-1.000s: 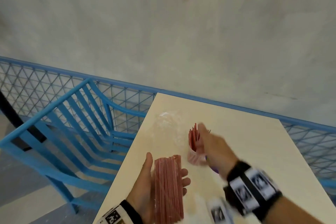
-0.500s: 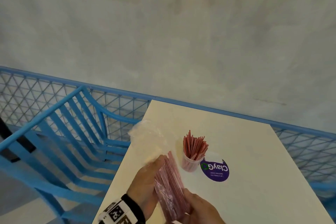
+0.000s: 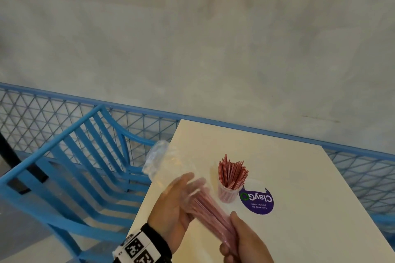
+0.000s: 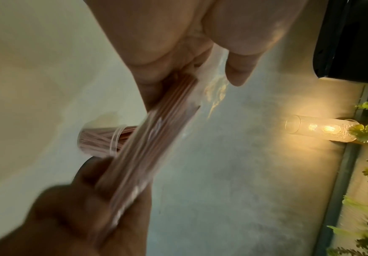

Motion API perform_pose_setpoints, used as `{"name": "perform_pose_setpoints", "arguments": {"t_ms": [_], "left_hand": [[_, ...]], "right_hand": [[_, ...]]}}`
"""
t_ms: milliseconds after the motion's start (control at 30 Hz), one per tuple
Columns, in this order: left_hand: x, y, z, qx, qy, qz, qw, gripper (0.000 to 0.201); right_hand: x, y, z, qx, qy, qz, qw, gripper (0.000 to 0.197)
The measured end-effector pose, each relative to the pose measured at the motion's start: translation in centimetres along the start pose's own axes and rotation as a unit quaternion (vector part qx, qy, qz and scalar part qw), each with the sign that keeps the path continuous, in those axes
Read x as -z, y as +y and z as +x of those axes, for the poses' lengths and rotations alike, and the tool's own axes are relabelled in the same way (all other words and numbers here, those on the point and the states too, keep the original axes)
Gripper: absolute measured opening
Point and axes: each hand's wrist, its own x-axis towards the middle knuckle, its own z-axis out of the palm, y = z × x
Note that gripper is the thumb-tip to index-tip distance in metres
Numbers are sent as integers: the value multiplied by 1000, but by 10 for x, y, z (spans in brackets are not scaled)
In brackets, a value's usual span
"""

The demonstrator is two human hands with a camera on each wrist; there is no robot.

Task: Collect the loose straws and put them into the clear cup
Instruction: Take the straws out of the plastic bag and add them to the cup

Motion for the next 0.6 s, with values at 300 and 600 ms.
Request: {"name": "perform_pose_setpoints", "arguments": {"t_ms": [300, 600], "left_hand": [[39, 32, 4, -57, 55, -26, 997, 53], [21, 10, -3, 34, 74, 193, 978, 28]], "right_hand": [[38, -61, -9, 239, 36, -221, 945, 26], [37, -83, -20, 284, -22, -346, 894, 20]]}}
